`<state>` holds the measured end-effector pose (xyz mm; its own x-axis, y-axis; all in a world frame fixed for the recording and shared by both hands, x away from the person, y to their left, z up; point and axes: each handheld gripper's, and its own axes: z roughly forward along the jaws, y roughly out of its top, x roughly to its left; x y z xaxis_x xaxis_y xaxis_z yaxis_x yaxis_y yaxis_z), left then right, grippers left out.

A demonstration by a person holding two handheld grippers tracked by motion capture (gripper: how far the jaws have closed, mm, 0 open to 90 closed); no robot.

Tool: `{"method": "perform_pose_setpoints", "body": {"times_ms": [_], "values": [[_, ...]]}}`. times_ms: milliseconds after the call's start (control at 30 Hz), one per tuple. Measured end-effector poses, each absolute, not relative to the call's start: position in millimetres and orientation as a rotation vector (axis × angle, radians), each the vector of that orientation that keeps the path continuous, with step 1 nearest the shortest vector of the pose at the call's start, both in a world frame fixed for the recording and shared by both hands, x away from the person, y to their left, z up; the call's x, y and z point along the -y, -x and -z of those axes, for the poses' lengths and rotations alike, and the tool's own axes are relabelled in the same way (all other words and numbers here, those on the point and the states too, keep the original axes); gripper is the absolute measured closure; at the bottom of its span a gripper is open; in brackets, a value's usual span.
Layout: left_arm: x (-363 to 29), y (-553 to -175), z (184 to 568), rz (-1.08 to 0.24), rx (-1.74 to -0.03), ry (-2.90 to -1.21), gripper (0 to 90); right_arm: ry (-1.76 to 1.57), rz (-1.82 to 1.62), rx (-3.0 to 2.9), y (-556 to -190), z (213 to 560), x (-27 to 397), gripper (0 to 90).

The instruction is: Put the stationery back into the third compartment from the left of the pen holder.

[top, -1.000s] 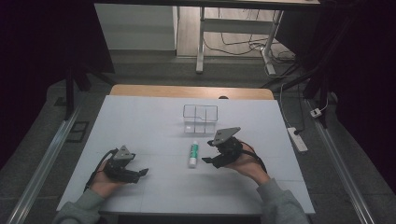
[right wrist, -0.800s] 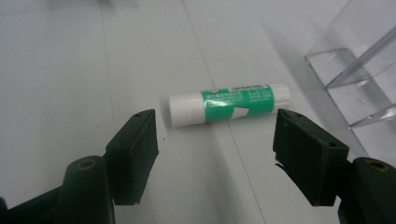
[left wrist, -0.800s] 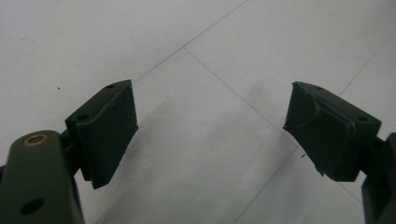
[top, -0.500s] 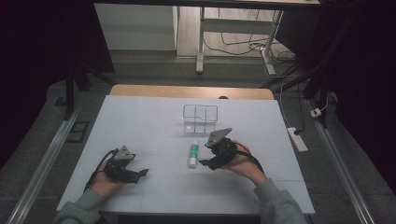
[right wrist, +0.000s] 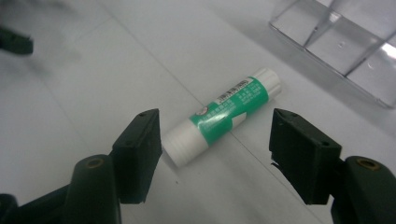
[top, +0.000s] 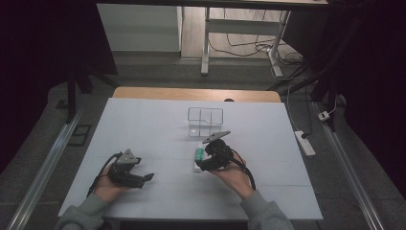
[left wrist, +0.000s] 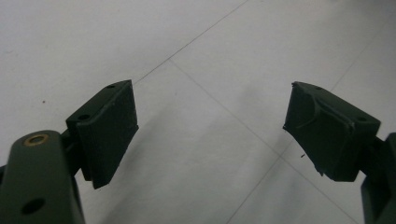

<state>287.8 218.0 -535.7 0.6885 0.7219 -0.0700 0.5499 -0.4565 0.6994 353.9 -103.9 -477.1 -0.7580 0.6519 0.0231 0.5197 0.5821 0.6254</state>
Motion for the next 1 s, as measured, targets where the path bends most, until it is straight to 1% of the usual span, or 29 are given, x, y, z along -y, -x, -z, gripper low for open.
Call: {"method": "perform_pose_setpoints", "body": {"times_ms": [267, 400, 700, 933, 1000], "values": [[-218, -288, 533, -0.291, -0.94, -2.149, 18.5, -1.27, -0.855, -2.503, -354, 483, 90, 33.7], [-218, -288, 532, -0.287, -0.935, -2.143, 19.3, -1.339, -0.808, -2.46, -357, 486, 85, 34.1], [-219, -289, 532, -0.287, -0.945, -2.141, 19.3, -1.373, -0.693, -2.468, -354, 497, 63, 35.1], [-220, -287, 531, -0.294, -0.948, -2.138, 19.1, -1.401, -0.608, -2.431, -352, 503, 56, 44.4], [-220, -287, 531, -0.294, -0.946, -2.138, 19.2, -1.402, -0.609, -2.431, -351, 503, 54, 48.7]]}}
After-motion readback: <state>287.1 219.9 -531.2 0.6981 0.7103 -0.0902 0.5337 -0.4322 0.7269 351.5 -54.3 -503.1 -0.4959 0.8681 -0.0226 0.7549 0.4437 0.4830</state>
